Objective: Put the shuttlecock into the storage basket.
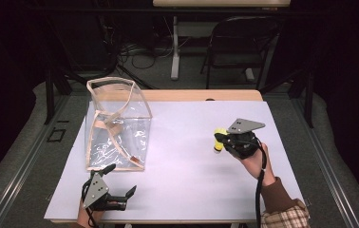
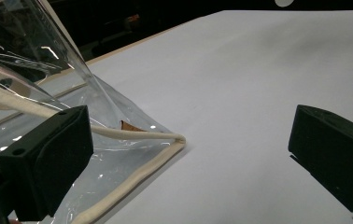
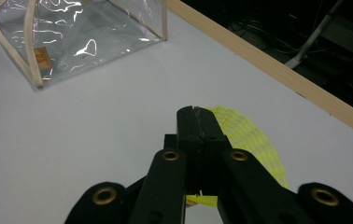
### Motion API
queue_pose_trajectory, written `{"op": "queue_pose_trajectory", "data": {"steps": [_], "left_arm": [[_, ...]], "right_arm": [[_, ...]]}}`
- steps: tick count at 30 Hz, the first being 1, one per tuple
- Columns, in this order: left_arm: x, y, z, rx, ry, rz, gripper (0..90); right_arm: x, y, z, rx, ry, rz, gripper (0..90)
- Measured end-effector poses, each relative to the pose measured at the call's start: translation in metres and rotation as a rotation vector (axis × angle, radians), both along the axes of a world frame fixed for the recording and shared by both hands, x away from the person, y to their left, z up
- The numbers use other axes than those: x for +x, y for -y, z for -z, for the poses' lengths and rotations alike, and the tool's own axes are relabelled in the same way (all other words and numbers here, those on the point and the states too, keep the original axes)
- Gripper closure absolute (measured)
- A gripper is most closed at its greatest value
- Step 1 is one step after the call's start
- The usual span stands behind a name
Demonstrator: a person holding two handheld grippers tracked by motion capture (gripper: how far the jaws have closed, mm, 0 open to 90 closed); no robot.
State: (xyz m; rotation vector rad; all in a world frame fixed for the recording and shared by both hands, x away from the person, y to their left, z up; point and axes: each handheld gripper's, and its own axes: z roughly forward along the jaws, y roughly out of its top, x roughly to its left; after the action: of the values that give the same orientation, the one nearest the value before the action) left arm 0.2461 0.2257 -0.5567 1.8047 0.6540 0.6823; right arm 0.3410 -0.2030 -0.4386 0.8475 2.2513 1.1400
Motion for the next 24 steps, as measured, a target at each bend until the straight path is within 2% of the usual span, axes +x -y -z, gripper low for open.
{"op": "queue_pose_trajectory", "data": {"steps": [24], "left_arm": [[0.000, 0.000, 0.000, 0.001, 0.002, 0.001, 0.0]], "right_arm": [[0.008, -0.016, -0.002, 0.003, 0.001, -0.028, 90.0]]}}
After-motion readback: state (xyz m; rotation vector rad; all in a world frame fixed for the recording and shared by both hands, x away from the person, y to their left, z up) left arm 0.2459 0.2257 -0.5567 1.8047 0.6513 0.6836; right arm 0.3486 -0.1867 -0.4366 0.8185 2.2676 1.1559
